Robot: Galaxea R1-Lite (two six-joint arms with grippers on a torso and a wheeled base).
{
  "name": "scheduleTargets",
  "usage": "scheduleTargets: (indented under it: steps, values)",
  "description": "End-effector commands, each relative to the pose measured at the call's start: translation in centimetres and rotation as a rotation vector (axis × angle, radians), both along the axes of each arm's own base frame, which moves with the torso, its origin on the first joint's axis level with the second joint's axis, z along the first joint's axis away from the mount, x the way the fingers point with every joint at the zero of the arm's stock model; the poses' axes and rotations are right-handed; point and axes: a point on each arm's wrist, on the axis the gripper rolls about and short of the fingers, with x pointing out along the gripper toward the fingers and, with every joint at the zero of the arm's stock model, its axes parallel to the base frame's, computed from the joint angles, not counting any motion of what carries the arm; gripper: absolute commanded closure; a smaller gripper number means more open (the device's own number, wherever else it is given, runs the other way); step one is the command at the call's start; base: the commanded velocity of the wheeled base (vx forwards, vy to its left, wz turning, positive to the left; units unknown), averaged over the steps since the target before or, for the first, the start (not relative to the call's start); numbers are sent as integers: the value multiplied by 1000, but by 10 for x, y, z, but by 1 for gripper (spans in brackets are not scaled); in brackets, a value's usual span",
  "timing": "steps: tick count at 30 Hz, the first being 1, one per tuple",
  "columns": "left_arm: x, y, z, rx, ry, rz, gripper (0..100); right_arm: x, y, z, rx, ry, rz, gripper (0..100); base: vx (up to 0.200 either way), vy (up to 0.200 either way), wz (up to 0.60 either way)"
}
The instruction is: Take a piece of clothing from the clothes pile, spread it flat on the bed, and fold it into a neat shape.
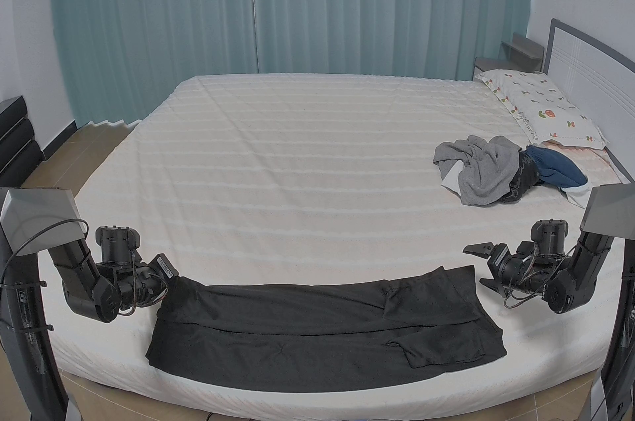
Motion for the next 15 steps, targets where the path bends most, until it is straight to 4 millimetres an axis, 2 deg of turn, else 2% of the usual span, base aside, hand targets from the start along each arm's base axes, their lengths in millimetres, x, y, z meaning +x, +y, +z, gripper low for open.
scheduleTargets:
  steps: [1, 10, 15]
  values:
    - [0, 0, -1, -17, 5, 18, 100, -1, 0, -2, -7, 4, 3, 0, 0, 0, 0]
    - [0, 15, 1, -4, 0, 93, 100, 4, -1, -10, -11, 18, 0, 0, 0, 0, 0]
    - [-1, 15, 0, -3, 4, 95, 100, 8, 1, -12, -16, 15, 6, 0, 0, 0, 0]
